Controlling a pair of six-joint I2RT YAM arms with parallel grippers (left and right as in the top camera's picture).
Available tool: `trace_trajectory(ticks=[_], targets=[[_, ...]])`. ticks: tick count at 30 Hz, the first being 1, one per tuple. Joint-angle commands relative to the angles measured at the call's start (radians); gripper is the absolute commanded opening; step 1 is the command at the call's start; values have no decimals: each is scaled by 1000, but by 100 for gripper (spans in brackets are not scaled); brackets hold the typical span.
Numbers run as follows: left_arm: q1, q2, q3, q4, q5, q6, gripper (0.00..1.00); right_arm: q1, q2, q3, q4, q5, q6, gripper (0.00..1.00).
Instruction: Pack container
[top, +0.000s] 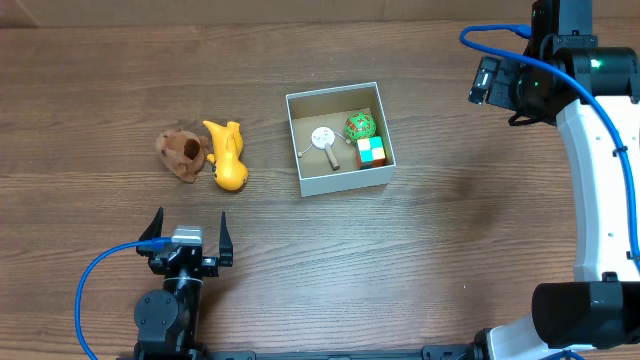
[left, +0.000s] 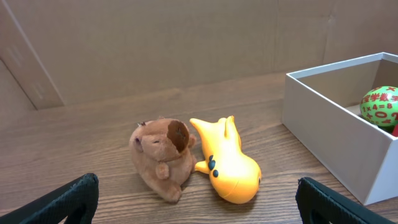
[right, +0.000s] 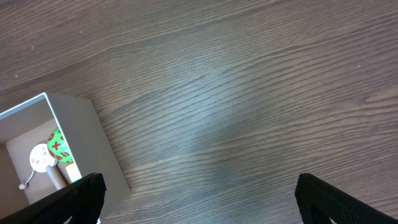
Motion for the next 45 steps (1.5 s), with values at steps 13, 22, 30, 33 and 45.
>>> trace_trajectory(ticks=[13, 22, 30, 33, 45], targets=[[8, 39, 67, -38, 92, 15, 100, -1, -3, 5, 2, -1, 7, 100], [8, 429, 448, -157, 85, -15, 100, -1, -3, 5, 2, -1, 7, 100], [0, 1081, 1091, -541, 170, -105, 100, -1, -3, 5, 2, -1, 7, 100], [-3, 1268, 1287, -651, 193, -105, 100, -1, -3, 5, 2, -1, 7, 100], [-3, 1526, 1363, -731, 108, -230, 72, -1, -3, 5, 2, -1, 8, 100]])
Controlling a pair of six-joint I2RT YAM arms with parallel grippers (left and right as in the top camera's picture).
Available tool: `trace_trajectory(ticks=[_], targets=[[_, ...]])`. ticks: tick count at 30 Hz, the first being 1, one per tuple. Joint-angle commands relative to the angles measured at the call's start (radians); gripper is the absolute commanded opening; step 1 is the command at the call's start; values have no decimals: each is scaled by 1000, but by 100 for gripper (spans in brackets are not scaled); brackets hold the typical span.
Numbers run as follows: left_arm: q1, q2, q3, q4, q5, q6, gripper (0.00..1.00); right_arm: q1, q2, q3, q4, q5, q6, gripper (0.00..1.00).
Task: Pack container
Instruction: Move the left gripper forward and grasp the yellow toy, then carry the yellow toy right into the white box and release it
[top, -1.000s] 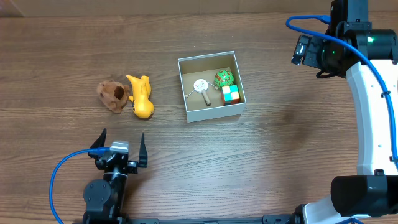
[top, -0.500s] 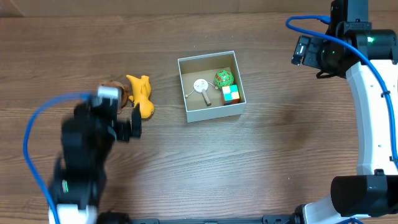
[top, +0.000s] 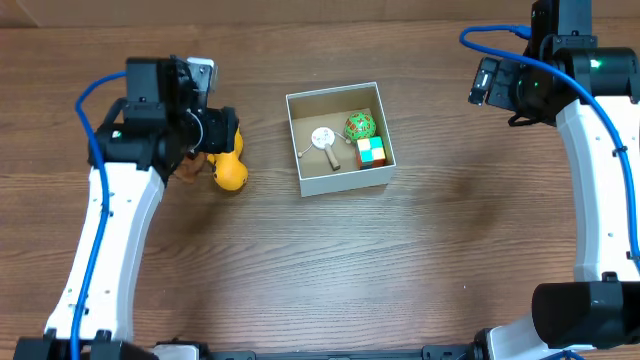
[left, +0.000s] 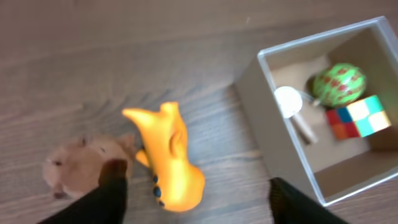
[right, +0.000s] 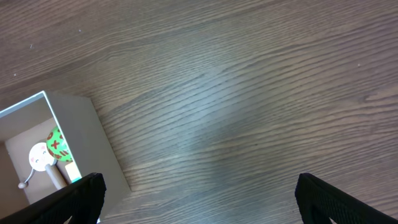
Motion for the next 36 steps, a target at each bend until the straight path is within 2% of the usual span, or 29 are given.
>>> trace_trajectory(ticks=[1, 4, 6, 7, 16, 17, 18, 19, 20, 21, 25, 30, 36], targets=[[-2, 68, 19, -32, -95, -146, 70, -1, -3, 7, 5, -1, 8, 100], [-5, 146, 3, -33, -73, -233, 69, -1, -3, 7, 5, -1, 8, 100], [-14, 203, 0, -32, -74, -244, 82, -1, -3, 7, 5, -1, 7, 100], [-18, 226, -1, -32, -74, -246, 83, -1, -3, 7, 5, -1, 8, 100], [-44, 472, 0, 37, -89, -277, 80, -1, -3, 7, 5, -1, 8, 100], [-44, 487, 0, 48, -89, -280, 73, -1, -3, 7, 5, -1, 7, 100], [-44, 497, 0, 54, -89, -280, 57, -1, -3, 7, 5, -1, 8, 100], [-44, 504, 0, 56, -89, -281, 31, -1, -3, 7, 5, -1, 7, 100], [-44, 505, 0, 56, -89, -284, 12, -1, -3, 7, 5, -1, 7, 100], [-44, 504, 0, 56, -89, -284, 6, -1, -3, 7, 5, -1, 7, 100], [-44, 475, 39, 23, -89, -284, 4, -1, -3, 7, 5, -1, 7, 100], [-61, 389, 207, -125, -81, -322, 4, -1, -3, 7, 5, -1, 7, 100], [-185, 290, 451, -257, -87, -342, 4, -1, -3, 7, 5, -1, 7, 100]])
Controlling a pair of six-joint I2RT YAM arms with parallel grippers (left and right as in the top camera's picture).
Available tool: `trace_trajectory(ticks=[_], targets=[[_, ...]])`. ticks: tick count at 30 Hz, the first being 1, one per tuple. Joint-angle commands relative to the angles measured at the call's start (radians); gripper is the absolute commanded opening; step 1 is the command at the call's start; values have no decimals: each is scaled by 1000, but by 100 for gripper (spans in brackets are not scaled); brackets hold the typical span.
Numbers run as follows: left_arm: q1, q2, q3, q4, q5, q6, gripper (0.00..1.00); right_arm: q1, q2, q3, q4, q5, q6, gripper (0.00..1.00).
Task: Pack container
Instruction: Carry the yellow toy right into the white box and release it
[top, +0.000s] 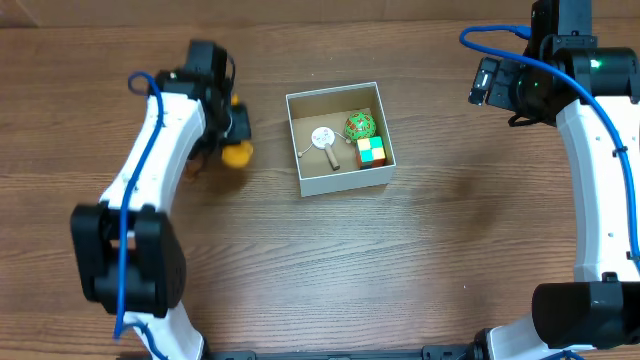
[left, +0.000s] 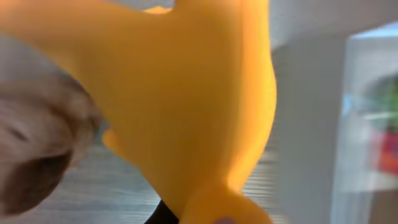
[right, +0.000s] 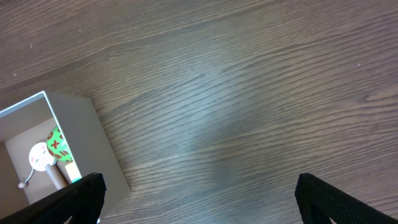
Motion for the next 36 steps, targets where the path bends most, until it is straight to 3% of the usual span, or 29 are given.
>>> trace_trajectory(ticks=[1, 6, 13, 18, 27, 36], targets=[[-119, -124, 167, -36, 7, -43, 4, -1, -3, 7, 4, -1, 7, 100], [-289, -135, 195, -6, -64, -116, 4, -1, -3, 7, 5, -1, 7, 100], [-442, 2, 195, 110, -177, -159, 7, -1, -3, 7, 5, 0, 7, 100], [-450, 98, 195, 156, -190, -168, 7, -1, -3, 7, 5, -1, 7, 100], [-446, 190, 195, 10, -306, -186, 5, -1, -3, 7, 5, -1, 7, 100], [-425, 209, 188, -53, -357, -221, 11, -1, -3, 7, 4, 0, 7, 100]])
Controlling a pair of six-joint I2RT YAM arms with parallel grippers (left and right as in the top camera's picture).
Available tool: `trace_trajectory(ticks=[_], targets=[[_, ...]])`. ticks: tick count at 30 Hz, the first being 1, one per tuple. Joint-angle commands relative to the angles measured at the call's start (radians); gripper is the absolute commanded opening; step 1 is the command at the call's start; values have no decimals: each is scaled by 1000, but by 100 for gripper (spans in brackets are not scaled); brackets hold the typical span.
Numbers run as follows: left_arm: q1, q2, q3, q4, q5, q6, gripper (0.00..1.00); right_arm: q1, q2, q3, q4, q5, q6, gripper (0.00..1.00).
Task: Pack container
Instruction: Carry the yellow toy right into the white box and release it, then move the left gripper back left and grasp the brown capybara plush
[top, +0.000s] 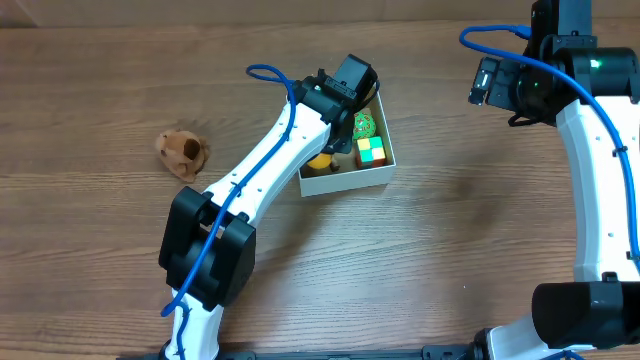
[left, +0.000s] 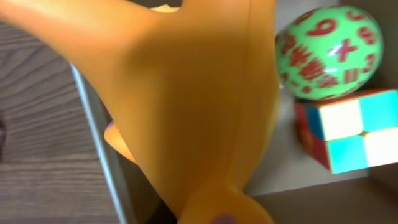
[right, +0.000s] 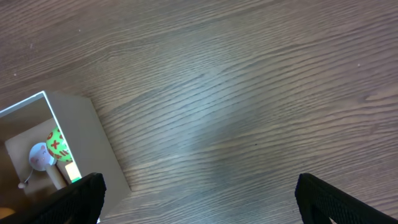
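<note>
The white box stands mid-table and holds a green ball and a colour cube. My left gripper hovers over the box's left half, shut on the yellow duck toy, which fills the left wrist view beside the green ball and cube. A bit of the yellow duck shows under the arm inside the box. The brown plush lies on the table at the left. My right gripper hangs open high at the right, away from the box.
The table is bare wood around the box. My left arm stretches diagonally from the front left to the box, passing right of the plush. The right arm stands along the right edge.
My left gripper has gone from the spot beside the plush to over the box, carrying the yellow duck. The plush stays where it was. The right arm has not moved.
The left gripper rested open at the front left, with the duck and plush side by side on the table. Then it hovered above the two toys. Then it was shut on the duck there, and now holds it over the box.
</note>
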Motion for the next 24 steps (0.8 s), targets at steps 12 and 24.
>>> trace_trajectory(ticks=[12, 24], targets=[[45, -13, 38, -39, -51, -44, 68, -1, -3, 7, 5, -1, 8, 100], [275, -257, 151, -434, -85, -225, 70, -1, -3, 7, 5, -1, 8, 100]])
